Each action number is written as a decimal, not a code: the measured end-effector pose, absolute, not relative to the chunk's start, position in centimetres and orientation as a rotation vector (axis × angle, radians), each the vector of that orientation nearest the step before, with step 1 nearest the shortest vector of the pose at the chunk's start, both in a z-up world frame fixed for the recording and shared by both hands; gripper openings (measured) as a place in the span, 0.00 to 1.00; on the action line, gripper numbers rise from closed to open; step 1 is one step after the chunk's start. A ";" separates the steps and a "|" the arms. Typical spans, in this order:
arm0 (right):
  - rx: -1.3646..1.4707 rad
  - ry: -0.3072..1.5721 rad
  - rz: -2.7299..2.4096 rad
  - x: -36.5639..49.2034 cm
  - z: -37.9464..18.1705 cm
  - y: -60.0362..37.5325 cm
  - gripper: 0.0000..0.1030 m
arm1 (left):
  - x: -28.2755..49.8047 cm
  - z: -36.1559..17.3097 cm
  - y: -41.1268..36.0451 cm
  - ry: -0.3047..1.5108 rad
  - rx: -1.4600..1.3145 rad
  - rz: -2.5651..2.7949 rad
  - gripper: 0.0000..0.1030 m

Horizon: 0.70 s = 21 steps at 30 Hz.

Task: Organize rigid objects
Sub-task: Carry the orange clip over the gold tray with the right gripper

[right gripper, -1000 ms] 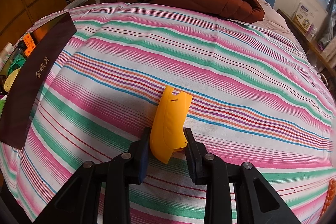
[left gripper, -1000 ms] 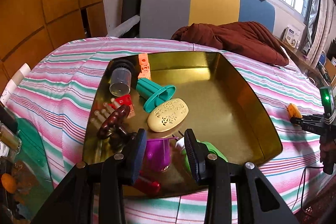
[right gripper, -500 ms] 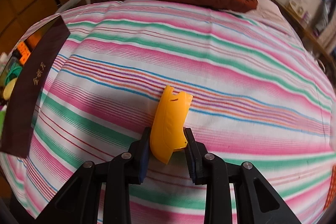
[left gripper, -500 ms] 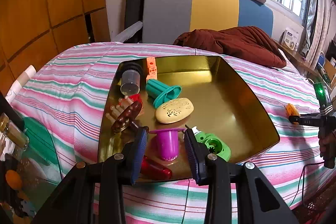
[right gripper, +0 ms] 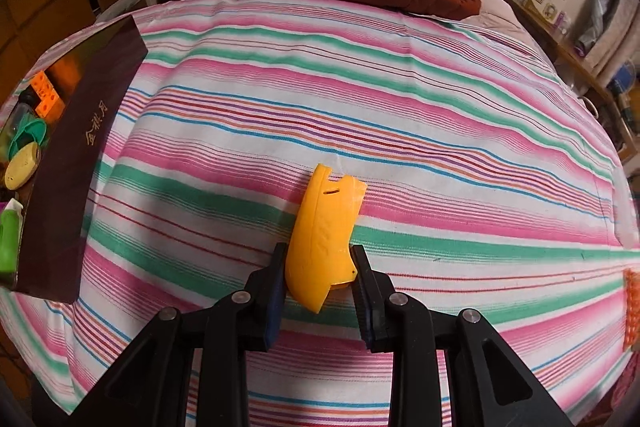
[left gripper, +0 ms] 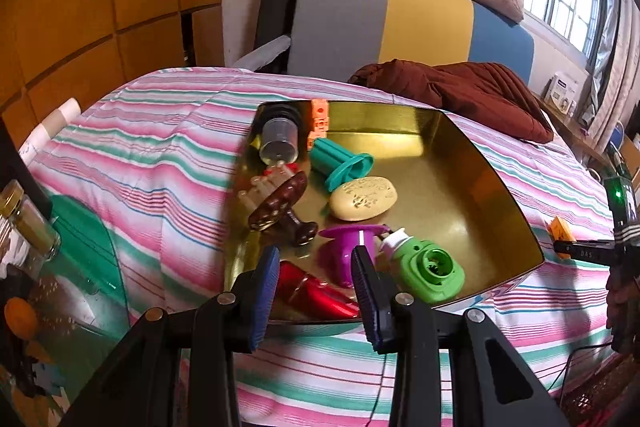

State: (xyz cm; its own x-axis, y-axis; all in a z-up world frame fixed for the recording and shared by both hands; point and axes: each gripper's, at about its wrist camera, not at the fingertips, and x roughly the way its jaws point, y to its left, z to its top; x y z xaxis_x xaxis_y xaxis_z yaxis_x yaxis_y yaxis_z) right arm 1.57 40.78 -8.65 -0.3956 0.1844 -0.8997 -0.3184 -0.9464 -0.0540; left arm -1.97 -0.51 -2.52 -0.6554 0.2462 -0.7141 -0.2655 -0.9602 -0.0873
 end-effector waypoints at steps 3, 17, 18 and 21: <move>-1.495 0.212 2.409 1.8 -8.1 40.7 0.29 | -1.9 -2.7 -1.5 0.021 -1.136 2.650 0.36; -1.317 0.148 2.809 -0.4 -0.2 29.5 0.29 | -1.9 -2.7 -3.0 -0.005 -1.153 2.689 0.36; -1.320 0.132 2.847 -0.8 0.1 28.1 0.29 | -1.9 -2.7 -2.9 -0.003 -1.152 2.686 0.36; -1.366 0.070 2.917 -2.2 -0.1 24.4 0.29 | -1.8 -2.7 -2.8 -0.001 -1.149 2.683 0.36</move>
State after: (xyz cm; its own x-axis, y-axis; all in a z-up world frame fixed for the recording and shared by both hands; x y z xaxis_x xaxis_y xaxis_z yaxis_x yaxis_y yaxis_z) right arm -2.17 24.42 -0.10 -0.6378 -0.0909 -0.7648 0.0540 -0.9958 0.0733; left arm -1.85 -2.76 -2.66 -0.6692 0.2036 -0.7146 -0.2029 -0.9753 -0.0879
